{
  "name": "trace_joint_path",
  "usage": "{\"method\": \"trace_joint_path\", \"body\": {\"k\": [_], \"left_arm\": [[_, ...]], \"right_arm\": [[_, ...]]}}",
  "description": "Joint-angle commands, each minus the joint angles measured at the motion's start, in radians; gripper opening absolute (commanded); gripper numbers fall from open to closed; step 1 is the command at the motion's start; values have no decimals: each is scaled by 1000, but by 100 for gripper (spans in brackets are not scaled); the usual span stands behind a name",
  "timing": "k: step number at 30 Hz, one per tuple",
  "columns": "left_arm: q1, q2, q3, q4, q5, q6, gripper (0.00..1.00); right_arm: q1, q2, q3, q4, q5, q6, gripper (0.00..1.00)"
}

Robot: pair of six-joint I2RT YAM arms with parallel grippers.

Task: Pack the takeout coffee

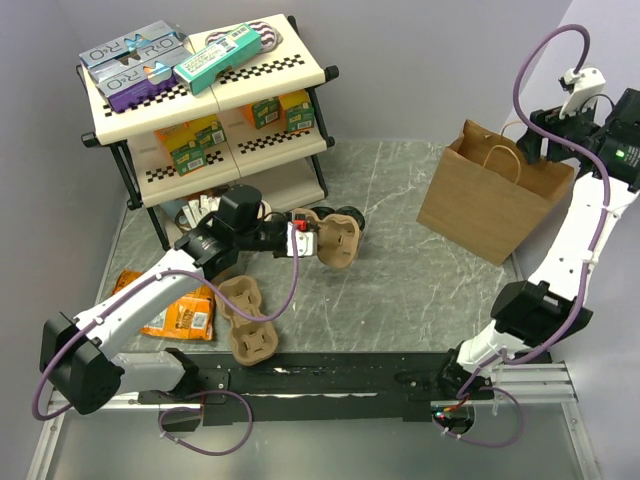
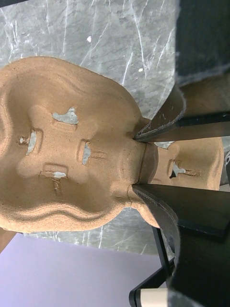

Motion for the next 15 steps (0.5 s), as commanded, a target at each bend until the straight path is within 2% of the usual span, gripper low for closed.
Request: {"method": "trace_joint_path", "body": {"k": [1,7,15], "left_arm": [[-4,-27,-4,63,4,-27,1],[-4,-27,-12,72,3,-36,1],[-4,-21,-7,69,10,-33,1]], "right_arm": [[-6,43,14,-32,39,-53,79],[-6,96,28,-79,57,-75,78],[0,101,-67,17,85,-72,77]]}}
